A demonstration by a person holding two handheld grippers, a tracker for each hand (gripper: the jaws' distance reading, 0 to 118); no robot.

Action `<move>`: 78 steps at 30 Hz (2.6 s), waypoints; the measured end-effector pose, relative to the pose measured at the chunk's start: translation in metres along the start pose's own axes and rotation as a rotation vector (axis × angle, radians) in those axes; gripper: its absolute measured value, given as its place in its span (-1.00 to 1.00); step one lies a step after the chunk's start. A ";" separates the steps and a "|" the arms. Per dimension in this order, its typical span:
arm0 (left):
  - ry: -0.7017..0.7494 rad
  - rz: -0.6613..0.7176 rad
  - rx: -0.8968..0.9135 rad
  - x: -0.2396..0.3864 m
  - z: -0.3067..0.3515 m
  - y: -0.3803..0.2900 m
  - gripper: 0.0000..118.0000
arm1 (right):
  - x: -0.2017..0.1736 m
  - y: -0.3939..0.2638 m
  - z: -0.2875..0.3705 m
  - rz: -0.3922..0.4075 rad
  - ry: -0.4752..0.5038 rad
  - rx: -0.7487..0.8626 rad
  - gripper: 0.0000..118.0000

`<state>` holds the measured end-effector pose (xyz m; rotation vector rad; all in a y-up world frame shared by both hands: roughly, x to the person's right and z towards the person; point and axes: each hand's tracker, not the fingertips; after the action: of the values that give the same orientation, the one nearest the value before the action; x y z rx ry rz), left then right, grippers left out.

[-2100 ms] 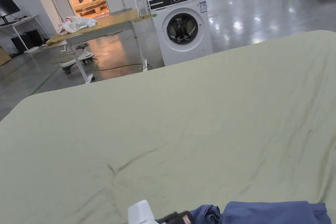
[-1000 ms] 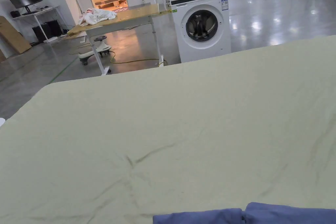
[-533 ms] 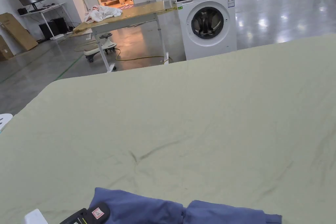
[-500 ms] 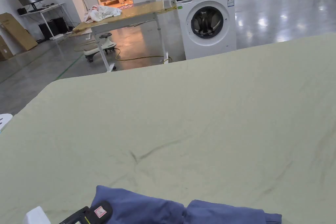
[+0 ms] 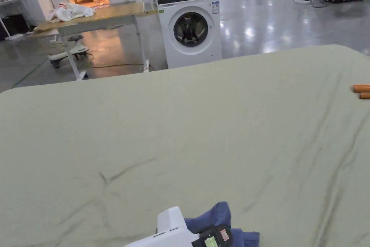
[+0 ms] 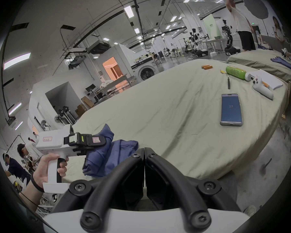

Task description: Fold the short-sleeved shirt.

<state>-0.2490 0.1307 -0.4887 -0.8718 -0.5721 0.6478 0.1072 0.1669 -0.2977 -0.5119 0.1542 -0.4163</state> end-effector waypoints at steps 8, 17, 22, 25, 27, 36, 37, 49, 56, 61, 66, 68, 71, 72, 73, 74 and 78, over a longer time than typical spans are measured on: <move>-0.050 -0.026 0.070 -0.003 0.027 0.013 -0.92 | 0.017 -0.007 -0.005 -0.018 -0.022 -0.030 -1.00; 0.051 -0.082 -0.194 -0.025 -0.061 -0.031 -0.95 | 0.002 -0.012 -0.013 0.006 -0.003 -0.067 -1.00; -0.004 -0.033 -0.054 -0.024 -0.007 -0.010 -0.91 | -0.016 -0.016 -0.028 0.076 0.058 -0.140 -1.00; 0.005 -0.070 0.064 -0.028 0.048 0.006 -0.83 | -0.035 -0.011 -0.057 0.223 0.120 -0.183 -1.00; 0.012 -0.024 0.128 -0.039 0.082 0.011 -0.82 | -0.042 -0.005 -0.091 0.216 0.216 -0.241 -1.00; 0.071 0.099 0.210 -0.099 0.135 -0.014 0.38 | -0.053 -0.012 -0.205 0.230 0.083 -0.506 -1.00; 0.026 0.106 0.209 -0.103 0.134 -0.016 0.40 | -0.045 -0.023 -0.214 0.227 0.083 -0.514 -1.00; -0.067 0.214 0.038 -0.140 0.042 -0.011 -0.17 | -0.029 -0.027 -0.205 0.017 0.121 -0.435 -1.00; -0.047 0.251 0.076 -0.133 0.061 -0.004 -0.62 | -0.038 -0.015 -0.181 -0.010 0.145 -0.345 -1.00; -0.012 0.207 0.246 -0.155 0.157 0.031 -0.63 | -0.040 0.012 -0.138 -0.093 0.321 -0.230 -1.00; 0.323 0.210 0.269 -0.216 0.288 0.066 -0.63 | -0.031 0.011 -0.122 -0.058 0.272 -0.224 -1.00; 0.498 0.227 0.278 -0.236 0.320 0.071 -0.63 | -0.023 0.006 -0.117 -0.098 0.275 -0.212 -1.00; 0.546 0.290 0.345 -0.252 0.346 0.074 -0.63 | -0.013 0.003 -0.112 -0.114 0.274 -0.216 -1.00; 0.563 0.286 0.355 -0.256 0.350 0.076 -0.63 | -0.011 0.003 -0.110 -0.115 0.253 -0.219 -1.00; 0.579 0.285 0.358 -0.257 0.349 0.077 -0.62 | -0.008 0.003 -0.109 -0.116 0.241 -0.217 -1.00; 0.596 0.278 0.363 -0.256 0.347 0.079 -0.58 | -0.006 0.004 -0.108 -0.120 0.234 -0.217 -1.00; 0.821 0.110 0.397 -0.226 0.346 0.088 0.19 | -0.003 0.014 -0.100 -0.110 0.203 -0.187 -1.00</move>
<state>-0.6629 0.1864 -0.4247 -0.7133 0.3372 0.4245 0.0849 0.1351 -0.3907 -0.6632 0.3646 -0.5648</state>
